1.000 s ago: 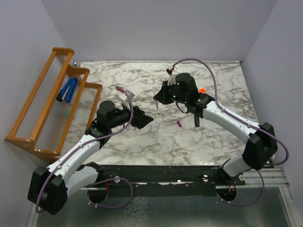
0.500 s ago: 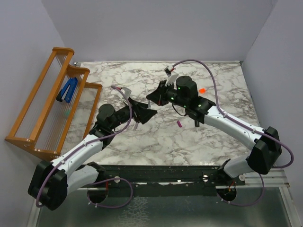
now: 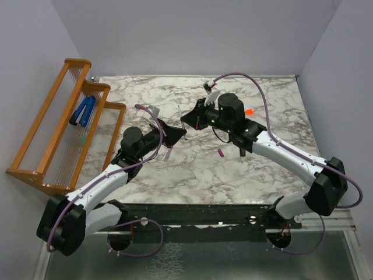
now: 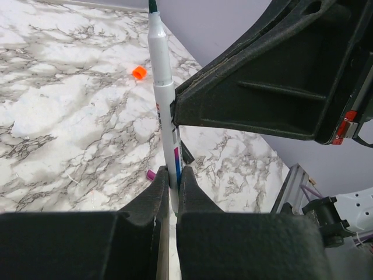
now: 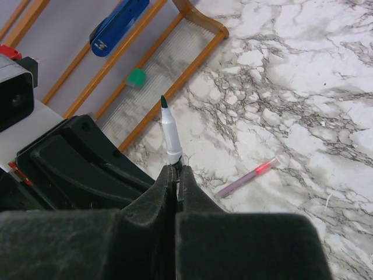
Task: Insert the pens into the pen caps
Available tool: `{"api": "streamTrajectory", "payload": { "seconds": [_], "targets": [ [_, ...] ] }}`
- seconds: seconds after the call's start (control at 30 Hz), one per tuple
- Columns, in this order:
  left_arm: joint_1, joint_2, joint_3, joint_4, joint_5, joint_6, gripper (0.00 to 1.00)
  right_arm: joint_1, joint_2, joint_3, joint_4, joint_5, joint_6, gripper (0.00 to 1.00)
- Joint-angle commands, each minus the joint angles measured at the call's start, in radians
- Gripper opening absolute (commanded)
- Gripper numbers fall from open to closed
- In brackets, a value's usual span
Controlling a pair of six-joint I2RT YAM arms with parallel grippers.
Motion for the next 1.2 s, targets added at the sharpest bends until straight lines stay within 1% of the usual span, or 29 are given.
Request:
{"api": "streamTrajectory", "payload": {
  "seconds": [0.0,0.07,0.1,0.13,0.2,0.27,0.3,0.33,0.37,0.43,0.5,0.57,0.63,0.7,0.8,0.87,1.03,1.17],
  "targets": [
    [-0.019,-0.018,0.007,0.053,0.038,0.007,0.0,0.006,-0.005,0.007,0.016,0.03,-0.005,0.01],
    [-0.019,-0.019,0.006,0.051,0.036,0.014,0.0,0.006,-0.005,0.008,0.011,0.032,-0.01,0.0],
    [-0.019,-0.021,0.005,0.047,0.033,0.021,0.0,0.006,-0.007,0.007,0.006,0.036,-0.015,0.03],
    [-0.019,-0.023,0.004,0.037,0.029,0.029,0.0,0.006,-0.012,0.005,0.0,0.043,-0.02,0.09],
    [-0.019,-0.026,0.013,-0.01,0.024,0.066,0.0,0.006,-0.031,-0.001,-0.041,0.081,-0.042,0.25],
    [-0.018,-0.031,0.038,-0.104,0.019,0.13,0.0,0.005,-0.066,-0.015,-0.11,0.155,-0.105,0.45],
    [-0.019,-0.037,0.056,-0.163,0.011,0.17,0.0,0.004,-0.093,-0.028,-0.149,0.224,-0.133,0.55],
    [-0.019,-0.045,0.073,-0.223,0.002,0.221,0.0,0.001,-0.116,-0.043,-0.189,0.283,-0.158,0.6],
    [-0.019,-0.054,0.091,-0.285,-0.016,0.261,0.0,-0.008,-0.142,-0.059,-0.236,0.329,-0.174,0.62],
    [-0.018,-0.07,0.124,-0.402,-0.05,0.337,0.0,-0.059,-0.18,-0.091,-0.332,0.347,-0.176,0.61],
    [-0.017,-0.089,0.143,-0.493,-0.074,0.399,0.0,-0.122,-0.195,-0.13,-0.416,0.295,-0.168,0.58],
    [-0.016,-0.103,0.147,-0.546,-0.089,0.436,0.0,-0.156,-0.18,-0.174,-0.48,0.254,-0.173,0.56],
    [-0.016,-0.11,0.149,-0.569,-0.091,0.452,0.0,-0.163,-0.13,-0.21,-0.516,0.226,-0.192,0.56],
    [-0.016,-0.113,0.154,-0.591,-0.087,0.458,0.0,-0.164,-0.057,-0.212,-0.547,0.191,-0.213,0.54],
    [-0.016,-0.12,0.159,-0.611,-0.089,0.466,0.0,-0.165,0.081,-0.172,-0.597,0.183,-0.243,0.42],
    [-0.015,-0.127,0.158,-0.621,-0.091,0.468,0.0,-0.165,0.143,-0.145,-0.601,0.2,-0.255,0.38],
    [-0.014,-0.145,0.149,-0.633,-0.098,0.467,0.0,-0.166,0.218,-0.078,-0.612,0.272,-0.28,0.35],
    [-0.014,-0.148,0.15,-0.631,-0.096,0.466,0.0,-0.168,0.251,-0.05,-0.599,0.289,-0.301,0.33]
  ]
}}
